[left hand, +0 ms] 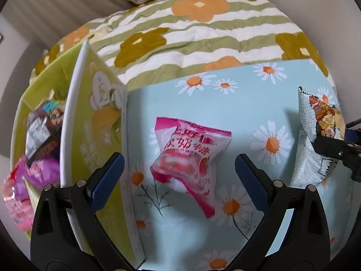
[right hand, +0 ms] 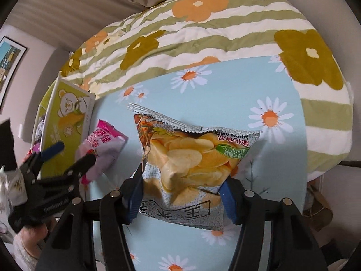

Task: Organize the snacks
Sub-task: 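Grasp the pink-white candy bag with the left tool while the right tool grasps the potato chip bag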

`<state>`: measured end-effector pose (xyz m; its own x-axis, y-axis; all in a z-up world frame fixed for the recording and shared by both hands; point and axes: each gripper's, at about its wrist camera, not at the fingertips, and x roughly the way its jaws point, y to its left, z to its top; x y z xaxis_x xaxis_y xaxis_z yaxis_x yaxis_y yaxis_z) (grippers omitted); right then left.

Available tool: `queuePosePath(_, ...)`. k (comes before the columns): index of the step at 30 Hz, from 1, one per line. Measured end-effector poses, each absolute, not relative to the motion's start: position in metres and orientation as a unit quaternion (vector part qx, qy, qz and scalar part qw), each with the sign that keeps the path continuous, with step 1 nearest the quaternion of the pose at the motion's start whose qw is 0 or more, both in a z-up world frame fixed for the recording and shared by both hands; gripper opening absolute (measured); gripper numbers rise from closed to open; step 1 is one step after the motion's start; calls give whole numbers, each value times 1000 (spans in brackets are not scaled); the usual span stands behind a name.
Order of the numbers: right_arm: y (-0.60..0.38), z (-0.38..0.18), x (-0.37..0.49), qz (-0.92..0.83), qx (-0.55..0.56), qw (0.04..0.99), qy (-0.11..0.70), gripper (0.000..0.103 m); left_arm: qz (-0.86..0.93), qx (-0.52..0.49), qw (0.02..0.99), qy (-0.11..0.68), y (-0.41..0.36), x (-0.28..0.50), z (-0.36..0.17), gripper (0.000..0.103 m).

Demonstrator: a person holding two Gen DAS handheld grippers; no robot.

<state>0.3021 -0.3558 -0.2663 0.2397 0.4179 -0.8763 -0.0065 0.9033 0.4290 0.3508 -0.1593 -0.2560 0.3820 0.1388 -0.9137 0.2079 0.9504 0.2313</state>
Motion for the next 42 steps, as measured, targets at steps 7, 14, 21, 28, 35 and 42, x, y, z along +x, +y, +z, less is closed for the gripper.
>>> queuePosePath(7, -360, -269, 301, 141, 171, 767, 602, 56, -32, 151, 800, 580, -167, 360, -275, 94)
queuePosePath(14, -355, -266, 301, 145, 163, 768, 603, 56, -19, 119, 777, 618, -155, 377, -305, 85)
queuePosePath(21, -349, -265, 301, 149, 161, 768, 602, 56, -36, 74, 768, 635, -146, 374, -310, 63)
queuePosePath(28, -340, -258, 298, 157, 159, 773, 593, 56, -51, 52, 774, 629, -142, 364, -299, 51)
queuePosePath(35, -337, -237, 292, 161, 142, 792, 572, 56, -67, 33, 795, 602, -144, 340, -263, 50)
queuePosePath(42, -330, -201, 275, 174, 132, 809, 546, 56, -76, 2, 827, 557, -134, 302, -203, 50)
